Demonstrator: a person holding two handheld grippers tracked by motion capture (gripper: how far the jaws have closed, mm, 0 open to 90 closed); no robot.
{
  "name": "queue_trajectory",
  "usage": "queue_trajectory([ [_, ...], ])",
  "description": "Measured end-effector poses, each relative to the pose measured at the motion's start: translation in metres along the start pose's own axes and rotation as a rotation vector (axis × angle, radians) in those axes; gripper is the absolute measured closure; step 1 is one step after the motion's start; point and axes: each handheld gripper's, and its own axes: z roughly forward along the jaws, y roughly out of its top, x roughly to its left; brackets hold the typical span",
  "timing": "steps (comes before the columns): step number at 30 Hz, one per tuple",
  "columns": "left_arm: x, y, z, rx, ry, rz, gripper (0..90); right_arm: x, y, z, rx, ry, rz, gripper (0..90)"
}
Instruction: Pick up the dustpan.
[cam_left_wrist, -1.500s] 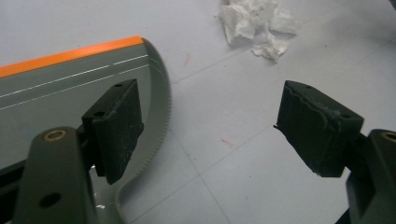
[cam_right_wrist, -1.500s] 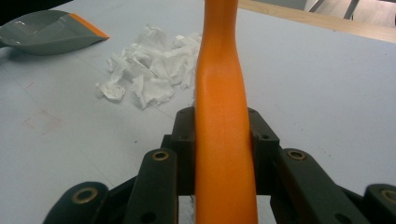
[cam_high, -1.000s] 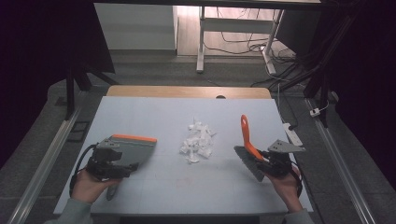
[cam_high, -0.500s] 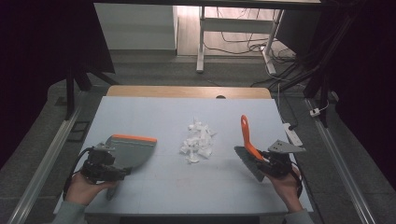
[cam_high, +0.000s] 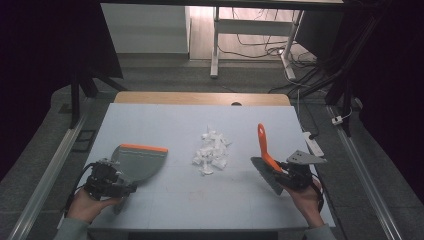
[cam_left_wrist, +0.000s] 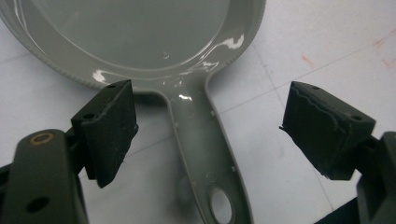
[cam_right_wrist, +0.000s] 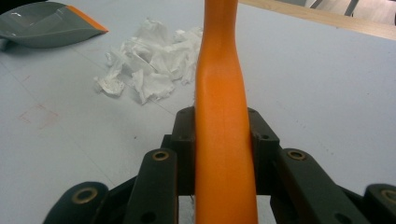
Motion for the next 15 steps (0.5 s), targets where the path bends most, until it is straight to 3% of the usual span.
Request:
queue_trajectory([
  [9, 0.005, -0.002, 0.013, 0.026, -0.005, -0.034, 17.5, 0.0, 0.0, -0.001, -0.002, -0.003, -0.001, 70.0],
  [15, 0.005, -0.002, 0.012, 0.027, -0.007, -0.049, 18.6, 0.0, 0.0, -0.001, -0.003, -0.008, -0.003, 70.0],
])
